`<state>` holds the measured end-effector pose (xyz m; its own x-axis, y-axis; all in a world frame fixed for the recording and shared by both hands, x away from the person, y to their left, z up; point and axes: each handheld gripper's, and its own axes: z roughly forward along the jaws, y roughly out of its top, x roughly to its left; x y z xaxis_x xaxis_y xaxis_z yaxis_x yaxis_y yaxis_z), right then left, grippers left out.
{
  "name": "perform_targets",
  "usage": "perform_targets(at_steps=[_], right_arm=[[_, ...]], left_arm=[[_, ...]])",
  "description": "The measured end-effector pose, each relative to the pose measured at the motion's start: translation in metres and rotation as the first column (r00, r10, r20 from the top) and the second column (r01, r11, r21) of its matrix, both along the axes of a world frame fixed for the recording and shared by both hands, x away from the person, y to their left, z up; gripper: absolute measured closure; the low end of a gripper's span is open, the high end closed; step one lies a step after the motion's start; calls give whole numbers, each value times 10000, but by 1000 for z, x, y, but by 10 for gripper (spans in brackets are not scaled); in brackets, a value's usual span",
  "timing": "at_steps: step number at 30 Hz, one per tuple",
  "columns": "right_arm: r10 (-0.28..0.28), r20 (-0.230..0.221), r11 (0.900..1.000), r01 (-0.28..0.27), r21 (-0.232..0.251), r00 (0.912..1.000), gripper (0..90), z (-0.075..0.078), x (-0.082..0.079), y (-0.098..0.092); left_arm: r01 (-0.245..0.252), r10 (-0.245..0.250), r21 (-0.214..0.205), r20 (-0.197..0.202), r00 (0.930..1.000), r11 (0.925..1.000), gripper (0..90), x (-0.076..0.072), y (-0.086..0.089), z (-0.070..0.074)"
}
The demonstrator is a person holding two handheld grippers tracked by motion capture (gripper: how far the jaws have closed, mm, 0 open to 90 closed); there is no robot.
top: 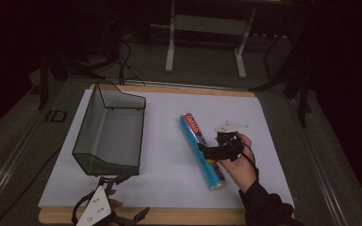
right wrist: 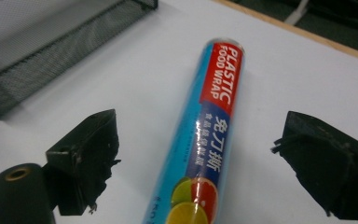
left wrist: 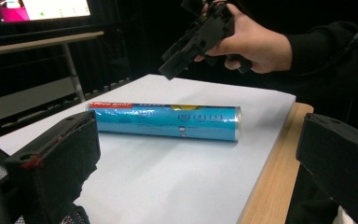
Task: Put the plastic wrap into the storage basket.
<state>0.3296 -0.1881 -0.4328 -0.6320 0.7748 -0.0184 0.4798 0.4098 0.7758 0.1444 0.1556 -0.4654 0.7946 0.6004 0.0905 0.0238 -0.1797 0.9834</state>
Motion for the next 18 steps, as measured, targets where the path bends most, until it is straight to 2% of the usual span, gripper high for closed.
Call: perform_targets(at_steps=[8,12,18], right_arm=[[-112,-694,9994,89,-340,9975,108,-11,16,13],[-81,-1242,9989,23,-472,9922,108,-18,25,20],[-304,-1669,9969,178,-770,9855,109,-28,36,29]], left_arm=[[36,-36,36,-20,10000,10000,4,0,0,0],[53,-53,33,-27,10000,10000,4,0,0,0],[77,-77,41,-32,10000,10000,4,0,0,-1]])
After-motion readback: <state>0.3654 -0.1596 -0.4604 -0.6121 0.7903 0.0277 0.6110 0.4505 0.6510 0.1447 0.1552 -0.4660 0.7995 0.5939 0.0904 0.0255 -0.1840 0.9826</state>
